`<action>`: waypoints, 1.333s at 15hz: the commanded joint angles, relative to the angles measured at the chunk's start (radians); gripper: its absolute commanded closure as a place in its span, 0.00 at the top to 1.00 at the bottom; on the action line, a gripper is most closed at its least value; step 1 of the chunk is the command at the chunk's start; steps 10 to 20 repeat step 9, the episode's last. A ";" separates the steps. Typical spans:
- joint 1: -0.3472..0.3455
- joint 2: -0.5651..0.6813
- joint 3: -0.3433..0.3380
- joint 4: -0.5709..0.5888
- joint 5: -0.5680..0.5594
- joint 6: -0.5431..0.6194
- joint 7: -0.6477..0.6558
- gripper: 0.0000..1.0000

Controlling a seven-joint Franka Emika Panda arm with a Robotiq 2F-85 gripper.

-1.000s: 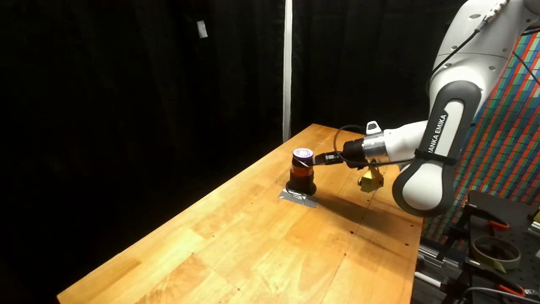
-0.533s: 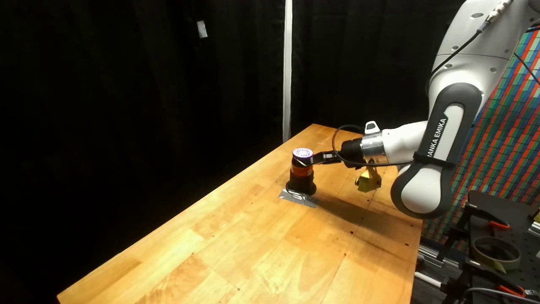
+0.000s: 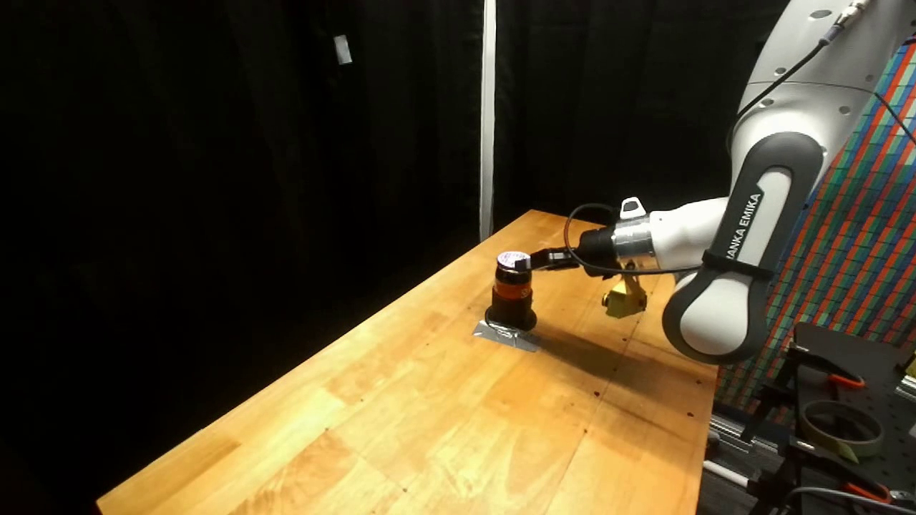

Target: Put the elastic around the bottle

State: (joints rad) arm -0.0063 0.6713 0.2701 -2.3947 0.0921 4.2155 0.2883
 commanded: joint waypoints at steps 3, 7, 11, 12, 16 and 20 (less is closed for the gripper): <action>0.026 -0.036 -0.022 -0.030 0.007 0.018 0.038 0.55; 0.037 -0.025 -0.023 -0.032 -0.003 -0.005 0.052 0.84; 0.037 -0.022 -0.024 -0.042 -0.003 -0.013 0.057 0.76; 0.037 -0.022 -0.024 -0.042 -0.003 -0.013 0.057 0.76; 0.037 -0.022 -0.024 -0.042 -0.003 -0.013 0.057 0.76; 0.037 -0.022 -0.024 -0.042 -0.003 -0.013 0.057 0.76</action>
